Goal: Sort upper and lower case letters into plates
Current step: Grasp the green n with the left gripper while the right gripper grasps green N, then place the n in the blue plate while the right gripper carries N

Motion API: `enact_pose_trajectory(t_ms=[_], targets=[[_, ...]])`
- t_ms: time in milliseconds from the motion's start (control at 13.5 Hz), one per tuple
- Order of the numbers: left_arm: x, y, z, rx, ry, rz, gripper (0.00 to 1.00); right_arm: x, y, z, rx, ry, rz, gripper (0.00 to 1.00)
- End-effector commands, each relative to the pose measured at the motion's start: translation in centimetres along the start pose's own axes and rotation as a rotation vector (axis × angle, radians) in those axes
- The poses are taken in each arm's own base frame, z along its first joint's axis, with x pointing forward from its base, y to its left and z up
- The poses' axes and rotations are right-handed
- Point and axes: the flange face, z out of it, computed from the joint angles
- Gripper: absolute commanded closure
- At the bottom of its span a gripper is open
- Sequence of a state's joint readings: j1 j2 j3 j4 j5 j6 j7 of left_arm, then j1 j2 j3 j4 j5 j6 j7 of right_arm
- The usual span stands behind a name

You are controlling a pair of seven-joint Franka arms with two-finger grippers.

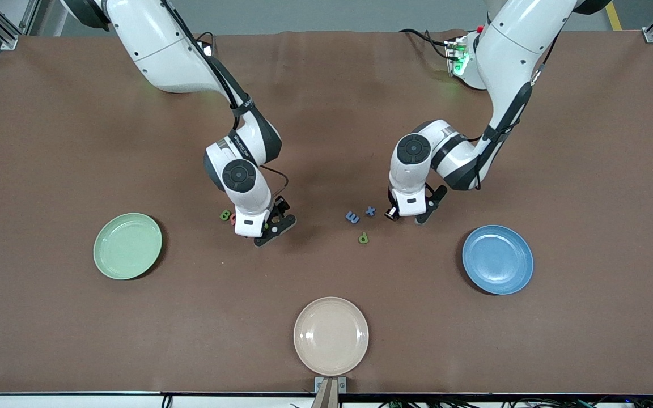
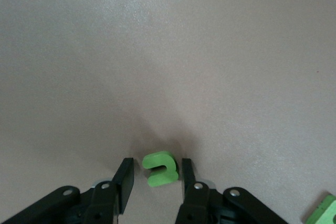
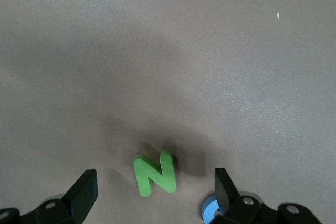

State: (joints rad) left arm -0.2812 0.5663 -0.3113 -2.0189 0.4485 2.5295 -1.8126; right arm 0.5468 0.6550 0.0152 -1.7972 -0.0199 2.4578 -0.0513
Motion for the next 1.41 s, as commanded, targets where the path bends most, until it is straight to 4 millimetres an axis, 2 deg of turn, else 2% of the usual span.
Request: enact_pose_trajectory(t_ms=[0, 148, 297, 371, 519, 667, 816, 890, 1038, 1187, 1261, 1335], targets=[[0.2, 0.5, 0.0, -0.012, 0.010, -0.013, 0.86, 0.2, 0.4, 0.4, -0.004, 0.000, -0.014, 0.25], [1.5, 1.1, -1.4, -0.038, 0.021, -0.023, 0.99, 0.1, 0.6, 0.6, -0.003, -0.003, -0.013, 0.33], [3.4, 2.5, -5.5, -0.092, 0.058, -0.037, 0.99, 0.1, 0.8, 0.7, -0.002, -0.004, -0.018, 0.41], [6.1, 2.9, -7.8, -0.116, 0.083, -0.044, 0.99, 0.0, 0.8, 0.8, -0.002, -0.007, -0.018, 0.48], [11.5, 2.3, -10.5, -0.105, 0.124, 0.019, 0.99, 0.0, 0.8, 0.8, -0.002, -0.007, -0.018, 0.63], [17.0, 0.1, -10.7, -0.056, 0.145, 0.092, 0.99, 0.1, 0.8, 0.5, -0.002, -0.004, -0.016, 0.78], [22.2, -2.4, -9.7, -0.004, 0.142, 0.144, 0.97, 0.1, 1.6, 0.1, -0.004, -0.006, -0.009, 0.87], [23.6, -3.1, -9.2, 0.005, 0.137, 0.136, 0.97, 0.0, 2.2, -0.3, -0.005, -0.006, -0.017, 0.89], [25.7, -4.2, -7.4, 0.029, 0.118, 0.109, 0.94, -1.2, 6.3, -4.1, 0.003, -0.069, -0.017, 0.89], [27.4, -5.2, -6.0, 0.046, 0.102, 0.076, 0.82, -2.7, 10.7, -9.2, 0.011, -0.092, -0.052, 0.89], [27.8, -5.6, -5.3, 0.054, 0.094, 0.068, 0.57, -4.0, 13.8, -11.1, 0.017, -0.105, -0.046, 0.89], [27.8, -5.7, -5.1, 0.057, 0.092, 0.058, 0.25, -5.7, 17.5, -12.6, 0.021, -0.104, -0.040, 0.89]])
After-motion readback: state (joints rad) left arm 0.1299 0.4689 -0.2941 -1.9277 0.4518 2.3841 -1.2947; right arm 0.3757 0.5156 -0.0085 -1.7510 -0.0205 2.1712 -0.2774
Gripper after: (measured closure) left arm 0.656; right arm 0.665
